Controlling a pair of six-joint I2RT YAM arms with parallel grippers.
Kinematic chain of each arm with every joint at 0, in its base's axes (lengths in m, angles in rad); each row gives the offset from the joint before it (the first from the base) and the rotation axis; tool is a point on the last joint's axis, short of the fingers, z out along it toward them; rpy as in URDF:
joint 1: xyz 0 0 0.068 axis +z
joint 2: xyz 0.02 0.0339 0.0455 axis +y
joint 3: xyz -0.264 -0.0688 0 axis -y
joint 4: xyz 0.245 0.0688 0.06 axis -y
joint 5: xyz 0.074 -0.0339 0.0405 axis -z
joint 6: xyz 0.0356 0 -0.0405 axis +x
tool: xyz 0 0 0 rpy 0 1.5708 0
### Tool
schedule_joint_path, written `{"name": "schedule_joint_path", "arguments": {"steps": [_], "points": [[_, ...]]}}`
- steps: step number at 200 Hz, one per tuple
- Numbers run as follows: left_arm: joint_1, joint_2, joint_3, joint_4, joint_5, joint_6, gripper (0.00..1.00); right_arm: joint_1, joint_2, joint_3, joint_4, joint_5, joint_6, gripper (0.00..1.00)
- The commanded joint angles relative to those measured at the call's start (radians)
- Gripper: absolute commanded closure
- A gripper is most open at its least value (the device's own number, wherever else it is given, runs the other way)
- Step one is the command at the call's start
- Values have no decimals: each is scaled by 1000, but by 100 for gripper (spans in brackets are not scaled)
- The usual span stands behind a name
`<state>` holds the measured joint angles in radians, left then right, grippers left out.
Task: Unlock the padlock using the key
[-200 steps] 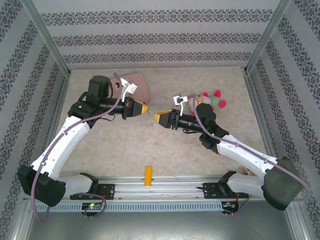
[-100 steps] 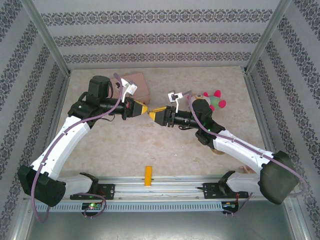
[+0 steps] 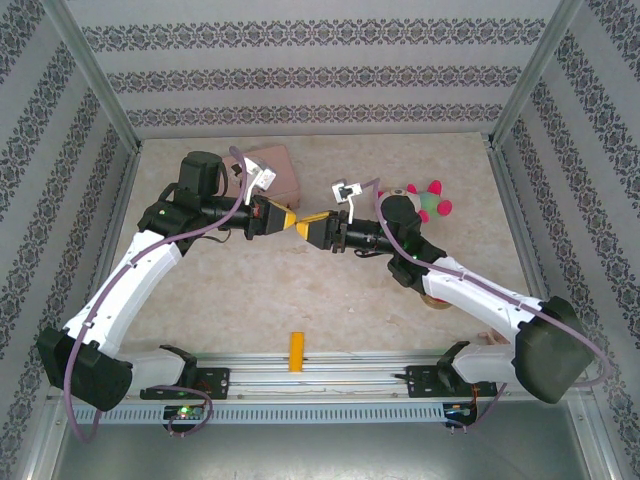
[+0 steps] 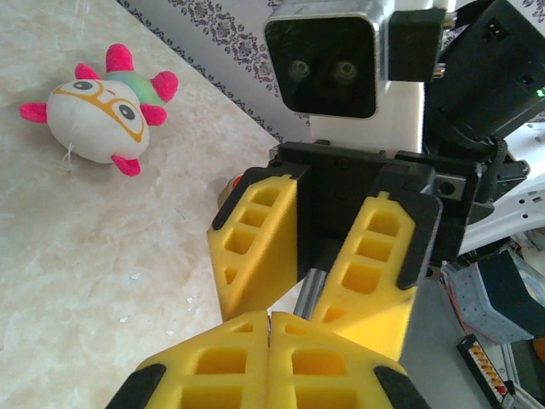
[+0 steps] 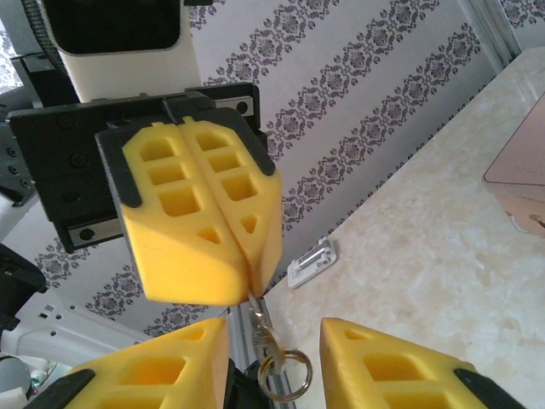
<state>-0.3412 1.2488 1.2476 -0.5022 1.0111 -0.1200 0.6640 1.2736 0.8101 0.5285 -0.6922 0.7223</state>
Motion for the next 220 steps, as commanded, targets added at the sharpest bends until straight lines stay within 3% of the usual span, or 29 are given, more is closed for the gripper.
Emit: {"name": "schedule_joint_path", "arguments": {"steps": [1,95,220], "points": [[-10,1,-10,23,22,-9,100,12,6,32,51,-24,-11,68],[-11,-5,-23,65,6,-41,100,12,4,26,60,-35,-7,72],[-9,-1,-28,80,-14,-60,100,14,3,26,68,-47,-4,65]]}}
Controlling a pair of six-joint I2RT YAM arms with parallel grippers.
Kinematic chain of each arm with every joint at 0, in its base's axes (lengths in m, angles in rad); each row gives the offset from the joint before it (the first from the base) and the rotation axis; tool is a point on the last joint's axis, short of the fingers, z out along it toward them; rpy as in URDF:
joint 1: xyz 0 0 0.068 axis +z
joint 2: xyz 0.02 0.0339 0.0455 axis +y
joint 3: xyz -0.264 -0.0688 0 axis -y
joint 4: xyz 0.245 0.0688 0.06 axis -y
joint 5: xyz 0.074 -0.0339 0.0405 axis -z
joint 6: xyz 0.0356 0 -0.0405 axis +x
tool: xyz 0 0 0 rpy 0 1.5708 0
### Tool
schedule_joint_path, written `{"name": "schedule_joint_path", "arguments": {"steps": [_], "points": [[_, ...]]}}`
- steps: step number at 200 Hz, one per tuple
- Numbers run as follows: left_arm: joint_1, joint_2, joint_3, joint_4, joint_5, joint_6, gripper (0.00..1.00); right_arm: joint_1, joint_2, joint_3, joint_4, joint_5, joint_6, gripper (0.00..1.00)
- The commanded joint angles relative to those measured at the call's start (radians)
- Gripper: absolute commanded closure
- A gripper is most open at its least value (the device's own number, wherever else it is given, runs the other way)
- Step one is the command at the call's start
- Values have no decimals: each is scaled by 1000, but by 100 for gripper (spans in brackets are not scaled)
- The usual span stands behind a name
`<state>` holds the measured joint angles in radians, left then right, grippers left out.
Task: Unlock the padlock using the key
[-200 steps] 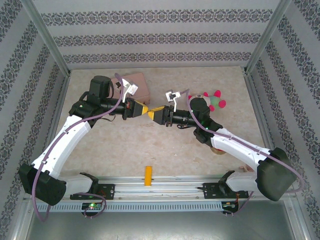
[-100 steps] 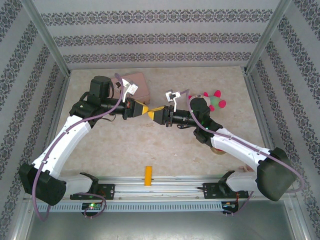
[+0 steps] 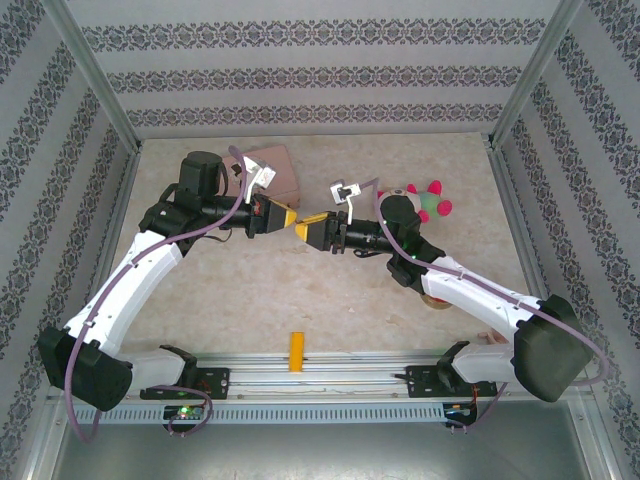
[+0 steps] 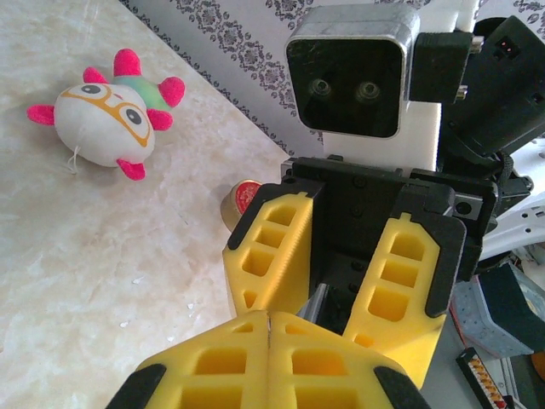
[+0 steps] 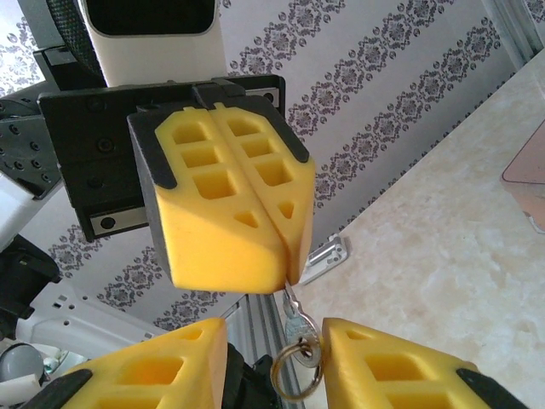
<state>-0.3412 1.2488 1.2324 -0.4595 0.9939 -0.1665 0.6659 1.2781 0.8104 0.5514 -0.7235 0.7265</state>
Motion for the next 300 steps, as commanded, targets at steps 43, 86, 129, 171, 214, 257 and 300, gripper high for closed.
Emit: {"name": "schedule_joint_path", "arguments": {"steps": [43,86,129,171,214,257,300], "points": [[-9,-8,-18,35,-3,-10,100,13,-2,19,45,-13,-10,74],[-5,-15,-24,37,-15,-10,100,13,-14,2,45,-4,-12,77],[3,-19,-34,58,-18,-26,100,11,-31,-12,44,4,-15,84],[8,-21,-45,90,-13,-51,100,8,-46,-21,42,16,-16,100],[19,-31,-64,131,-29,-102,75,2,-67,-41,42,47,-18,100],[27,-74,-93,170,-201,-173,0,-18,-89,-67,-38,133,-12,100],[27,-164,-170,239,-443,-243,1,-51,-85,-103,-175,273,31,100]]}}
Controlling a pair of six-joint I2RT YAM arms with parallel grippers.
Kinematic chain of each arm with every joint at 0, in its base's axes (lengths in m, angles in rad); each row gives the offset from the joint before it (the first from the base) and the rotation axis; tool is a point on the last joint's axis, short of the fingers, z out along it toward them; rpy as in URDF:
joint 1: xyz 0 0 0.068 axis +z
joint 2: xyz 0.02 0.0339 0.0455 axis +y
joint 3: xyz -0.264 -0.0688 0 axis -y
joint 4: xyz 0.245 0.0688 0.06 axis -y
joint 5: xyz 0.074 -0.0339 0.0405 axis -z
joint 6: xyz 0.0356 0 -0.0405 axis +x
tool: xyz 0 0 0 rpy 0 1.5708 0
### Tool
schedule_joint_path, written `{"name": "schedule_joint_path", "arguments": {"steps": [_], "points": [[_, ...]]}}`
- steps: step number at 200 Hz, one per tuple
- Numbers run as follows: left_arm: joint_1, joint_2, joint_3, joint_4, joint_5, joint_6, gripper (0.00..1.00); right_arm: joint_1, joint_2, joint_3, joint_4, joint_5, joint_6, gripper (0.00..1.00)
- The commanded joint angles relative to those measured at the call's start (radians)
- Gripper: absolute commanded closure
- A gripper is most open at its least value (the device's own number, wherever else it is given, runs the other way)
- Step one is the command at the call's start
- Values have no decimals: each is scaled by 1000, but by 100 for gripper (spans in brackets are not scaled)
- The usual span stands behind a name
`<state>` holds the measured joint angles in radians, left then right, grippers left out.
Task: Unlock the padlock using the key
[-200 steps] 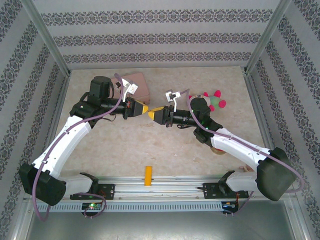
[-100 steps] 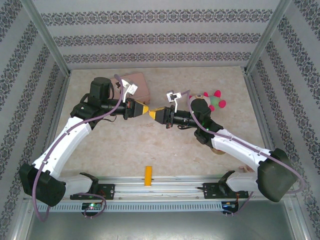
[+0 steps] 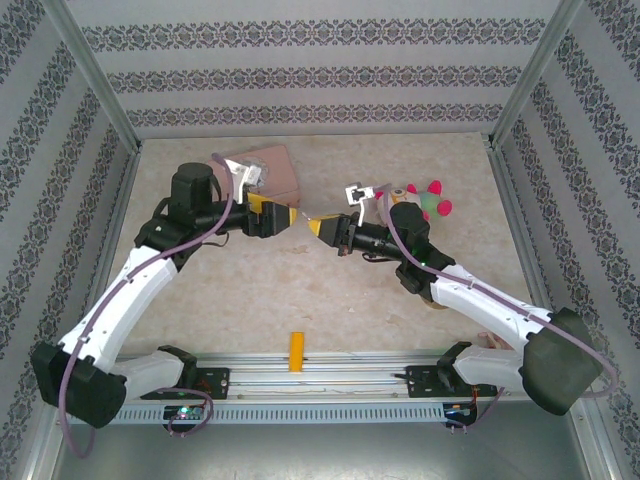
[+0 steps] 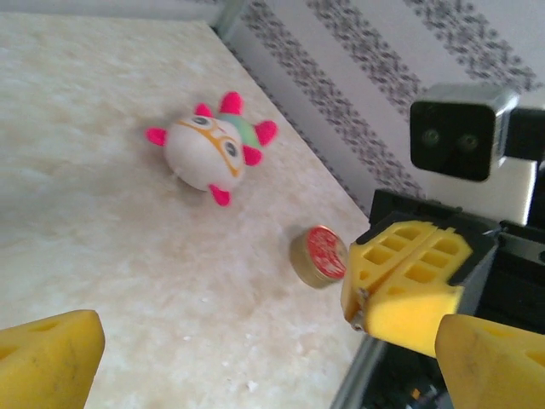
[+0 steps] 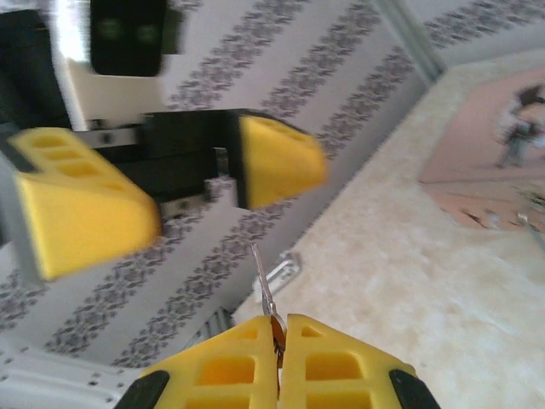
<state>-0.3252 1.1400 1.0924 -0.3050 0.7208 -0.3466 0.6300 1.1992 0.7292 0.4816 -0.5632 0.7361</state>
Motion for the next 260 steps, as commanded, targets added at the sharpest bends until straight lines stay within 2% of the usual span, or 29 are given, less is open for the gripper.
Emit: {"name": "schedule_joint_path", "arguments": {"steps": [1,33,59,82,128,186,260], "points": [[12,-55,-32,85,-173,-65,1,-15,-6,-22,-111,117,21,100],[12,-65,-71,104,-276,-157,1,-17,1,-22,-222,207,16,100],[12,-41,-108,146,-288,-244,1,-14,11,9,-346,283,-1,100],[12,-6,-136,163,-302,-266,1,-9,31,38,-433,331,-16,100],[4,108,-167,108,-474,-317,1,8,86,92,-548,407,-33,100],[-44,311,-152,84,-746,-367,1,17,190,185,-655,455,-38,100],[-79,576,-39,130,-950,-408,2,20,233,228,-715,493,-38,100]]}}
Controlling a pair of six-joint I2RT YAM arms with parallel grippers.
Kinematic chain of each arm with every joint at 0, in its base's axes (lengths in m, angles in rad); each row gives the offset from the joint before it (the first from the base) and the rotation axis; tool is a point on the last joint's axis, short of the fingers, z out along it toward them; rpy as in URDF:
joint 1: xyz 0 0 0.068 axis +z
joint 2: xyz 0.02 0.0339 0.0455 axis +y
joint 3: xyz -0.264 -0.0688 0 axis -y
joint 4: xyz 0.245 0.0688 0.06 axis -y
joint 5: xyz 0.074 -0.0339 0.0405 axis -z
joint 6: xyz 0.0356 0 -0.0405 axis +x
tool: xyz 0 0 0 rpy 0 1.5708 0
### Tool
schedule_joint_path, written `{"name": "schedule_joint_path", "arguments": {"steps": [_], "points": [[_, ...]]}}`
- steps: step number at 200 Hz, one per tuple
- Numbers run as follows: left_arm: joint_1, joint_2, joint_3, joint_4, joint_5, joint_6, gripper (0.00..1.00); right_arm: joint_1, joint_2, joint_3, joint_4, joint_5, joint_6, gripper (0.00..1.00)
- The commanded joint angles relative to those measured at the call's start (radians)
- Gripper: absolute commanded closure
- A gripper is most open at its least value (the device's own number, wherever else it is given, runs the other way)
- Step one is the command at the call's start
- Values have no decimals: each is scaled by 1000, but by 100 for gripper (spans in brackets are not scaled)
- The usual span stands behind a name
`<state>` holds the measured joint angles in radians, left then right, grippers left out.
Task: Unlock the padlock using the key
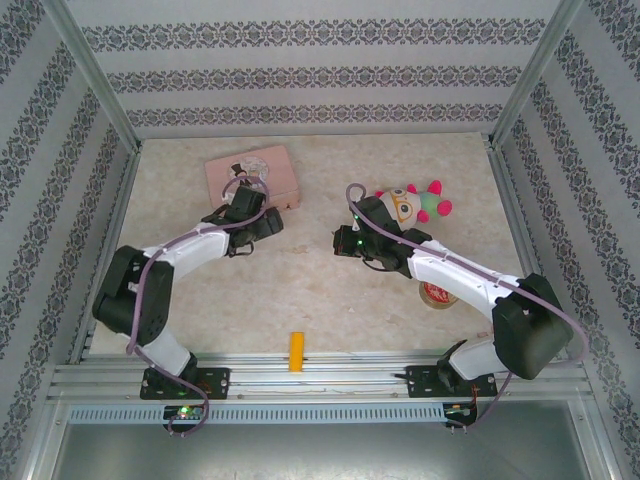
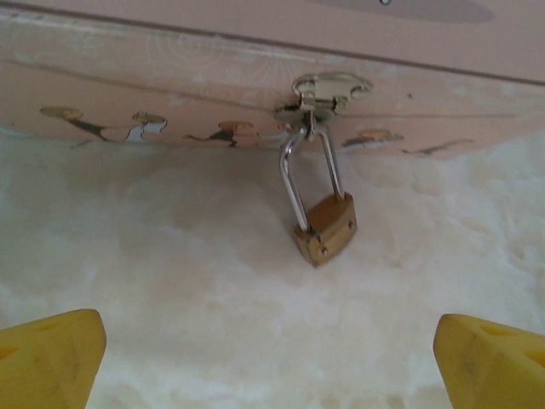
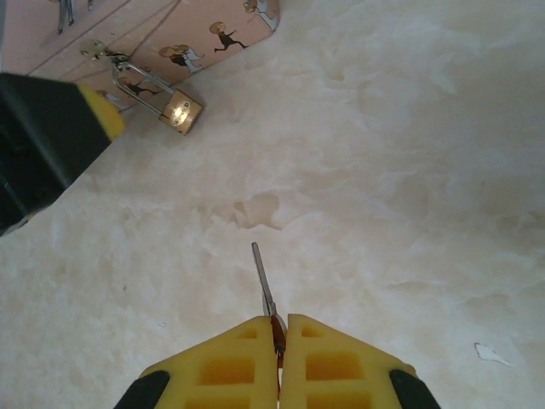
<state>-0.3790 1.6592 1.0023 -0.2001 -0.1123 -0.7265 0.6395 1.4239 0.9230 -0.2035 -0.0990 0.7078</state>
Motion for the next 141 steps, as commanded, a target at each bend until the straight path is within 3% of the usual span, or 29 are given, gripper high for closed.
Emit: {"name": "schedule_joint_path", "arguments": {"steps": [1,31,120,141], "points": [[-27,60,52,26,-118,-28,2,11,8,34,-29,29,-10,100],[-55,140,106,62,-164,-33,6,10,3,34,-29,27,-16,100],[-72,291,252,-42,-272,-71,8,11,3,37,-22,28,-14,100],[-73,294,247,-53,-290,-64,13,9,4,37,-17,25,-12,100]]}}
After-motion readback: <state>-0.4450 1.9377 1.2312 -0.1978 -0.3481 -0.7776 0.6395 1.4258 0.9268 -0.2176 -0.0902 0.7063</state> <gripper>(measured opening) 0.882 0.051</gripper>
